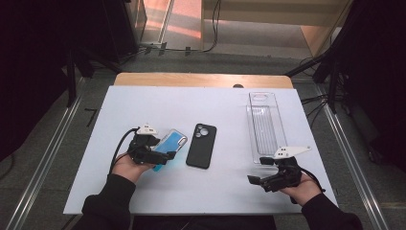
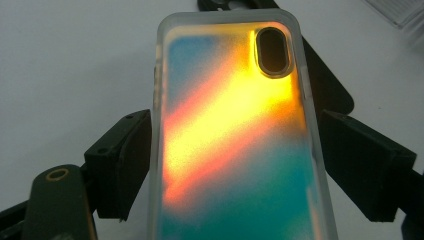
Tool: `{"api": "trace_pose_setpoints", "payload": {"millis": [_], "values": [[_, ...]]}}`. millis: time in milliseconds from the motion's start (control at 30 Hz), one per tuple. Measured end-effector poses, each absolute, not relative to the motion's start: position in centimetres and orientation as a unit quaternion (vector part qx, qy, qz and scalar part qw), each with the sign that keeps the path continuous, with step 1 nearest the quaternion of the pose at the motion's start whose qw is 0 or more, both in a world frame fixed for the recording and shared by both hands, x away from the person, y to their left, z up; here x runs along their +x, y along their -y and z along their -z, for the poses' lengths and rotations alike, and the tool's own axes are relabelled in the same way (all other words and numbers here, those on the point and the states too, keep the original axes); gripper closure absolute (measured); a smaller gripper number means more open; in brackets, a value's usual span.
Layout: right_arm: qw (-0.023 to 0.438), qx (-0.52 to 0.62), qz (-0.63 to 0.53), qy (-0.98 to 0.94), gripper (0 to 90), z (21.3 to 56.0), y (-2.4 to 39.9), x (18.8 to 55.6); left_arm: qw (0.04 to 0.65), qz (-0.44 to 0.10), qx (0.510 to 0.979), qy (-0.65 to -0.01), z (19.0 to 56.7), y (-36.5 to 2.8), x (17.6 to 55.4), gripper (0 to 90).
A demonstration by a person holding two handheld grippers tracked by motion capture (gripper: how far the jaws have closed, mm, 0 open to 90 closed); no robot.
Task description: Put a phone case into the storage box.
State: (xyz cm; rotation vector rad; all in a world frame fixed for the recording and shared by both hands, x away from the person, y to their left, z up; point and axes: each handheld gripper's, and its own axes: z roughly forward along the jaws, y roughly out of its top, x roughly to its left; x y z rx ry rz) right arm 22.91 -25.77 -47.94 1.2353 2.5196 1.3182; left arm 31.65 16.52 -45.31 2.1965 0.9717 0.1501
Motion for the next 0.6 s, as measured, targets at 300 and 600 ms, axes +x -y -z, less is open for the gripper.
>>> {"api": "trace_pose_setpoints", "payload": {"millis": [300,600], "values": [[0.018,0.399,-0.438,-0.805,6.0,47.5,25.2,22.9,0.376,-0.046,0.847,-0.374,44.7,-15.6,31.0,16.7],[0.019,0.391,-0.441,-0.808,6.1,46.7,23.9,23.1,0.404,-0.064,0.834,-0.371,44.1,-14.3,30.4,16.7]]}}
